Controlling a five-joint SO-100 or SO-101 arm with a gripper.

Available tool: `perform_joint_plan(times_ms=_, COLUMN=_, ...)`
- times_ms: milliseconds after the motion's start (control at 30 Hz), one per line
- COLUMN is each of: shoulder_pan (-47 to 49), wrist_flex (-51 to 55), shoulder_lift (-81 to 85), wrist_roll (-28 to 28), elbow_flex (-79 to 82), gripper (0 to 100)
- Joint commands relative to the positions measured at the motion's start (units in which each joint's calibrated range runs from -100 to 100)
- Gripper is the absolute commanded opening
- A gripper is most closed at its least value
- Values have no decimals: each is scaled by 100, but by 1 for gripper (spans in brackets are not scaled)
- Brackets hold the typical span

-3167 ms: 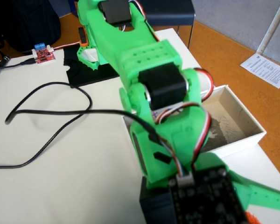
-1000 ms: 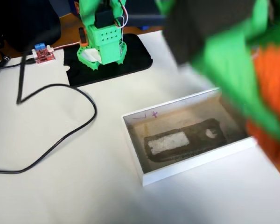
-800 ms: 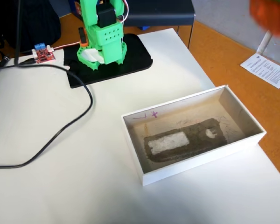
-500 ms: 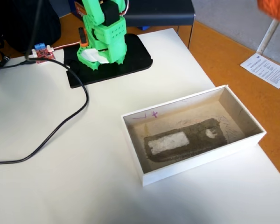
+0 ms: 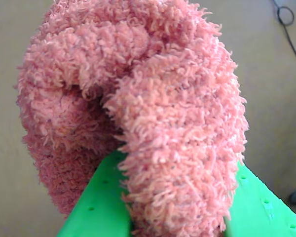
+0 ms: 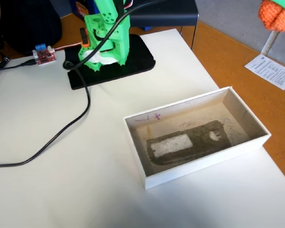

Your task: Remove orange objects from table

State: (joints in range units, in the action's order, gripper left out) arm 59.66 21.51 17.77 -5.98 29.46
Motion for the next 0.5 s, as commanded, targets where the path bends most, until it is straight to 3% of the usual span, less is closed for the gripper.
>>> perform_joint_plan(times_ms=0, shoulder_pan=-387, wrist_flex=139, shoulder_lift=124, wrist_roll=181, elbow_flex=-117, gripper=0)
perform_joint_plan(times_ms=300, shoulder_pan=-3078, wrist_flex=1688, shoulder_lift=854, wrist_roll=523, elbow_flex=96, gripper=0)
perform_joint_plan(times_ms=467, shoulder_pan=-3330, wrist_flex=1817, shoulder_lift=1106, wrist_roll=518, elbow_flex=397, gripper=0)
